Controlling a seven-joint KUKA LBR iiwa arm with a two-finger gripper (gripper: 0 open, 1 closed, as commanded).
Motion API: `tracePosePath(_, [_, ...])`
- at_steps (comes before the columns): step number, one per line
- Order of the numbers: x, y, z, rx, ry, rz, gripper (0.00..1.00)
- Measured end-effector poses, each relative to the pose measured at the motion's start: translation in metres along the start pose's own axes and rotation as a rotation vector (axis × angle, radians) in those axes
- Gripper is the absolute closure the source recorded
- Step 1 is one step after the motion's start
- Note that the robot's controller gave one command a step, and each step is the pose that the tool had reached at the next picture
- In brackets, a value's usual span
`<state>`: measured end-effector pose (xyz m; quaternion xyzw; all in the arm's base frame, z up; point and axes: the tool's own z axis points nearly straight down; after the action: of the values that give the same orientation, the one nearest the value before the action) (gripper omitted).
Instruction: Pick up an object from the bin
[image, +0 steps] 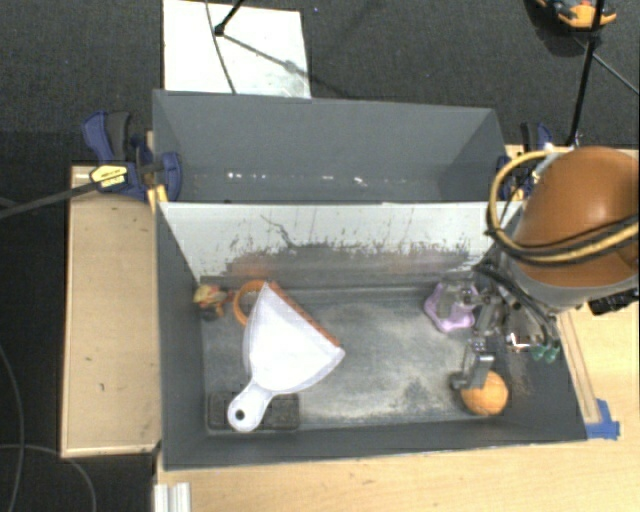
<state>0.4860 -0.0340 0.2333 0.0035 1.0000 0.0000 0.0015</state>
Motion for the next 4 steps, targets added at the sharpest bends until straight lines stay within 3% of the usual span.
tracePosePath(1, [-0.006,-0.037,0.064,0.001,-0.006,-0.039,0.0])
tracePosePath(2, [-0.002,-0.095,0.072,0.002,-0.001,0.046,0.0])
tracePosePath(3, [-0.017,-0.112,0.108,0.0,0.0,-0.06,0.0])
tracePosePath(4, [0.004,-0.112,0.157,0.002,-0.006,-0.268,0.0])
